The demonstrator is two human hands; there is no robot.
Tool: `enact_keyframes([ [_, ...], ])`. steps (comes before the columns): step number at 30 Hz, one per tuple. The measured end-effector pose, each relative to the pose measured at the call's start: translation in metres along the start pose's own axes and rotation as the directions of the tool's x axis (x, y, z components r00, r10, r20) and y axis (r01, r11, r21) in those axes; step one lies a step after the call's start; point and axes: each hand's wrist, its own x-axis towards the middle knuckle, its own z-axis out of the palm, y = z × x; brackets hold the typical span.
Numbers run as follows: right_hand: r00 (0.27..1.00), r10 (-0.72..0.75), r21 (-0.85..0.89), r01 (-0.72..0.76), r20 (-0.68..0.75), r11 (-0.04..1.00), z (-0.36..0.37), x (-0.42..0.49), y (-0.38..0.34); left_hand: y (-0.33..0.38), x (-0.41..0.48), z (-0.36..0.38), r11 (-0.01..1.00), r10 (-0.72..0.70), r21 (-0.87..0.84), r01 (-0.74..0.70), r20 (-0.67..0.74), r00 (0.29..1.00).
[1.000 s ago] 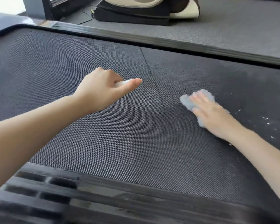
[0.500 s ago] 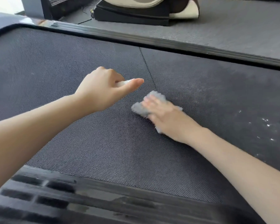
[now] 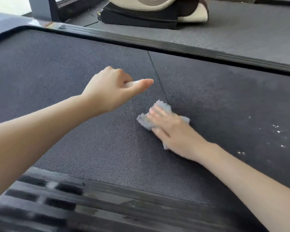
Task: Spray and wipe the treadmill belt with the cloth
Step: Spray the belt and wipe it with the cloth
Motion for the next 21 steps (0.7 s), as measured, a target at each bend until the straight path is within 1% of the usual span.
enact_keyframes([
  [2,0.996,-0.087,-0.017,0.087,-0.008,0.996,0.005,-0.016,-0.011,-0.002,0.000,0.001,1.000,0.008,0.013,-0.008,-0.004,1.000],
  [5,0.992,-0.122,-0.007,0.123,0.018,0.992,-0.007,-0.008,0.007,-0.006,-0.004,0.001,1.000,0.006,0.021,-0.006,0.001,1.000],
  [6,0.994,-0.107,-0.038,0.108,0.016,0.993,-0.011,0.000,0.022,-0.009,-0.005,0.001,1.000,0.003,0.025,-0.003,0.006,1.000],
  [7,0.999,-0.038,-0.069,0.039,0.008,0.997,-0.017,0.010,0.041,-0.012,-0.007,0.001,1.000,-0.004,0.027,0.004,0.016,1.000],
  [8,0.997,0.081,-0.079,-0.080,0.010,0.994,-0.025,0.018,0.061,-0.014,-0.008,0.001,0.999,-0.010,0.031,0.009,0.028,1.000],
  [9,0.976,0.216,-0.058,-0.215,0.019,0.975,-0.032,0.024,0.072,-0.016,-0.008,0.000,0.999,-0.014,0.035,0.012,0.036,0.999],
  [11,0.946,0.325,-0.091,-0.322,0.016,0.942,-0.033,0.032,0.077,-0.017,-0.007,-0.001,0.999,-0.020,0.030,0.019,0.030,0.999],
  [12,0.951,0.309,-0.134,-0.305,0.005,0.943,-0.029,0.031,0.064,-0.016,-0.007,-0.003,1.000,-0.025,0.018,0.025,0.026,0.999],
  [13,0.977,0.214,-0.140,-0.214,-0.019,0.967,-0.024,0.027,0.047,-0.014,-0.005,-0.003,1.000,-0.021,0.017,0.020,0.021,1.000],
  [14,0.998,0.064,-0.161,-0.067,-0.026,0.985,-0.015,0.021,0.026,-0.012,-0.003,-0.002,1.000,-0.006,0.025,0.006,0.016,1.000],
  [15,0.997,-0.080,-0.130,0.078,-0.012,0.988,-0.004,0.014,0.007,-0.010,-0.001,-0.001,1.000,0.008,0.029,-0.008,0.009,1.000],
  [16,0.991,-0.130,-0.069,0.130,0.011,0.989,0.003,0.004,-0.009,-0.007,0.000,0.000,1.000,0.018,0.024,-0.018,0.005,1.000],
  [17,0.991,-0.132,-0.007,0.132,0.033,0.991,0.008,-0.001,-0.018,-0.004,0.000,0.001,1.000,0.026,0.016,-0.026,0.006,1.000],
  [18,0.988,-0.151,-0.004,0.151,0.039,0.988,0.010,0.000,-0.011,-0.002,0.000,0.003,0.999,0.035,0.014,-0.035,0.008,0.999],
  [19,0.990,-0.132,0.001,0.132,0.039,0.991,0.007,0.004,-0.002,-0.002,-0.001,0.005,0.999,0.043,0.023,-0.043,0.011,0.999],
  [21,0.996,-0.064,-0.137,0.071,0.055,0.988,0.000,0.026,0.031,-0.003,-0.003,0.006,0.999,0.038,0.037,-0.039,0.028,0.999],
])
